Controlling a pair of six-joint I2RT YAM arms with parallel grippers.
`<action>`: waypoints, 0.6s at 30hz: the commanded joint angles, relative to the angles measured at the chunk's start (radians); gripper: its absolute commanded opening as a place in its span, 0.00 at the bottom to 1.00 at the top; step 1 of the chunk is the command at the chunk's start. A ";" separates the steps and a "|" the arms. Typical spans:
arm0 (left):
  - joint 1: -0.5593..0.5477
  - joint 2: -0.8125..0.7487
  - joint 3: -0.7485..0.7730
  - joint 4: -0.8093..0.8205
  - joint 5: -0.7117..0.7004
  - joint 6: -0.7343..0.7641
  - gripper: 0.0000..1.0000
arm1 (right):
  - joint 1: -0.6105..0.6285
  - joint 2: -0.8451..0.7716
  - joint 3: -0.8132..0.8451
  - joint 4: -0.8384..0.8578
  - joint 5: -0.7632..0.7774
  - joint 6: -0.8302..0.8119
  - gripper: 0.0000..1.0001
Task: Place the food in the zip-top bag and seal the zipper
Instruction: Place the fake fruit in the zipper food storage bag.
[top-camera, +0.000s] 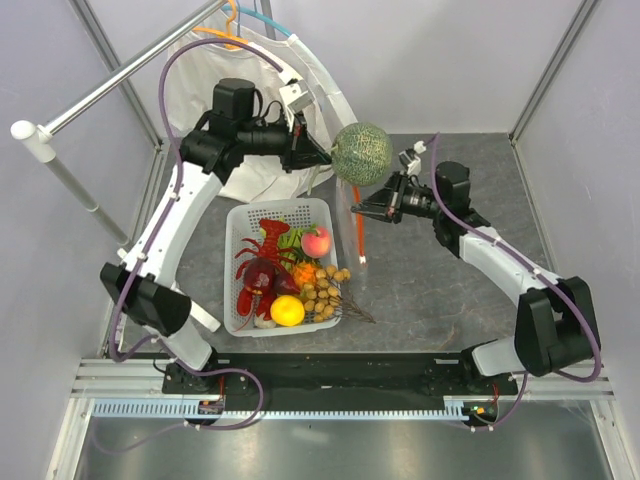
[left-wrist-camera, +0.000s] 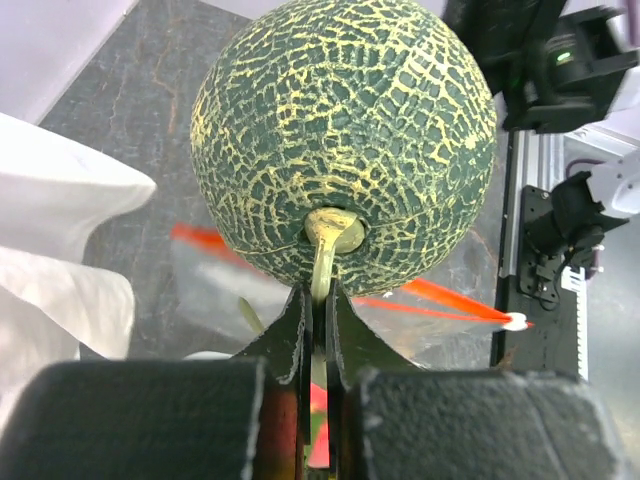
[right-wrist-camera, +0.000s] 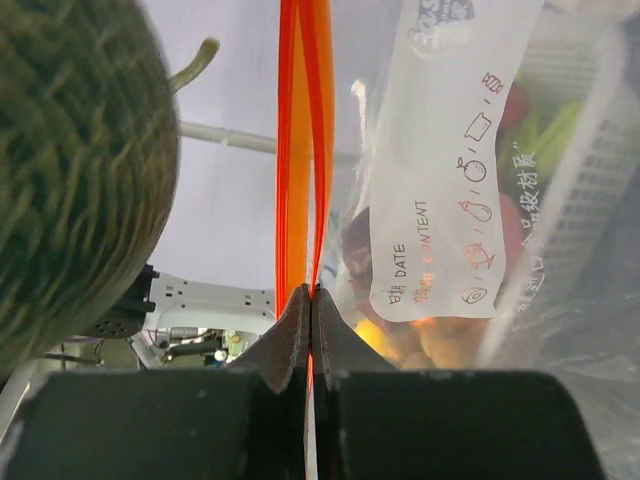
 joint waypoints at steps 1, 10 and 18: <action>-0.007 -0.125 -0.121 0.074 0.002 -0.043 0.02 | 0.078 0.072 -0.028 0.198 0.064 0.105 0.00; 0.065 -0.257 -0.485 0.059 -0.059 0.032 0.02 | 0.100 0.148 -0.047 0.266 0.066 0.136 0.00; 0.121 -0.289 -0.604 0.027 -0.171 0.127 0.02 | 0.101 0.152 -0.054 0.265 0.069 0.132 0.00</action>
